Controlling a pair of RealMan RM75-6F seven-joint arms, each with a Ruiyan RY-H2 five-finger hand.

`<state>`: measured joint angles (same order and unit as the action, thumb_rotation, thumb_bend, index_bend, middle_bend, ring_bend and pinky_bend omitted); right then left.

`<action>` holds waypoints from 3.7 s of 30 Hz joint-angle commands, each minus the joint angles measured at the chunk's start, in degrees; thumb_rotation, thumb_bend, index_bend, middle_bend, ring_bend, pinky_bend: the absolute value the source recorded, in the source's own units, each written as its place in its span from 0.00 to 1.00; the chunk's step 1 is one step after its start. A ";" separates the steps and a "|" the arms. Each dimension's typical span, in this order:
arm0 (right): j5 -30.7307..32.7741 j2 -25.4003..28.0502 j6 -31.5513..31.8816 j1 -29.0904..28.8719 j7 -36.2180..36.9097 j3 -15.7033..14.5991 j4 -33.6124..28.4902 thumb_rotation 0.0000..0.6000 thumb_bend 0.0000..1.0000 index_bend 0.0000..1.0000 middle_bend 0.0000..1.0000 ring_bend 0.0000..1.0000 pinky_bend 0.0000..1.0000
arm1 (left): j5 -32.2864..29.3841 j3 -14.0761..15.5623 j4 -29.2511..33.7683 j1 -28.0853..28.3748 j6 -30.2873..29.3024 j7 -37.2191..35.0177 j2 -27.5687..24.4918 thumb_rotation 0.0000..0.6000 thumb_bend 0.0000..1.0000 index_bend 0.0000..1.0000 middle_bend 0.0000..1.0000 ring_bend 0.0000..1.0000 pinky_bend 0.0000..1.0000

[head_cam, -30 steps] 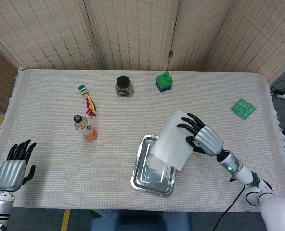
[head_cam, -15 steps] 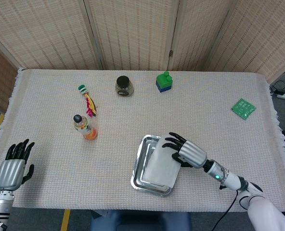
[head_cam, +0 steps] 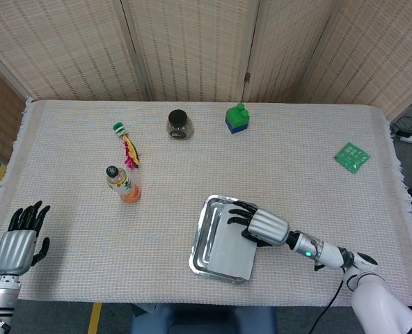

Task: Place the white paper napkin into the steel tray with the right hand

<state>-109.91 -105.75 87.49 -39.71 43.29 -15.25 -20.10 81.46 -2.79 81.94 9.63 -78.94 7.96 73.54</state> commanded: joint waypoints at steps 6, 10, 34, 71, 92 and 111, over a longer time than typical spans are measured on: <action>-0.62 -0.12 -2.78 -1.38 -1.55 -0.97 0.05 1.00 0.75 0.72 0.24 0.08 0.00 | -0.09 -0.05 0.19 -0.02 0.00 -0.22 -0.11 1.00 0.64 0.00 0.00 0.00 0.00; -0.60 -0.40 -3.44 -1.60 -2.06 -1.11 -0.05 1.00 0.75 0.72 0.23 0.08 0.00 | -0.14 -0.06 0.36 -0.08 -0.03 -0.45 -0.35 1.00 0.65 0.00 0.00 0.00 0.00; -2.18 7.66 -9.88 -6.35 -8.27 -3.42 -9.81 1.00 0.34 0.01 0.00 0.00 0.00 | 0.20 -0.01 0.47 -0.03 -0.09 -0.96 -0.48 1.00 0.86 0.05 0.00 0.00 0.00; 16.09 26.26 -43.41 -15.97 -53.00 9.68 -58.25 1.00 0.29 0.00 0.00 0.00 0.00 | 2.49 0.68 2.06 -0.33 -1.33 -3.71 -1.56 1.00 0.86 0.06 0.00 0.00 0.00; 26.34 30.31 -51.82 -16.30 -65.83 12.22 -68.60 1.00 0.29 0.00 0.00 0.00 0.00 | 3.52 0.91 2.95 -0.56 -2.07 -5.17 -2.40 1.00 0.86 0.07 0.00 0.00 0.00; 47.13 33.93 -53.61 -18.96 -78.90 13.07 -79.76 1.00 0.29 0.00 0.00 0.00 0.00 | 5.04 1.35 3.56 -0.77 -2.92 -7.14 -3.28 1.00 0.86 0.09 0.00 0.00 0.00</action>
<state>-63.65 -72.53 34.20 -58.25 -35.59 -1.78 -99.17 86.39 -1.51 85.40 8.89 -81.77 0.76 70.29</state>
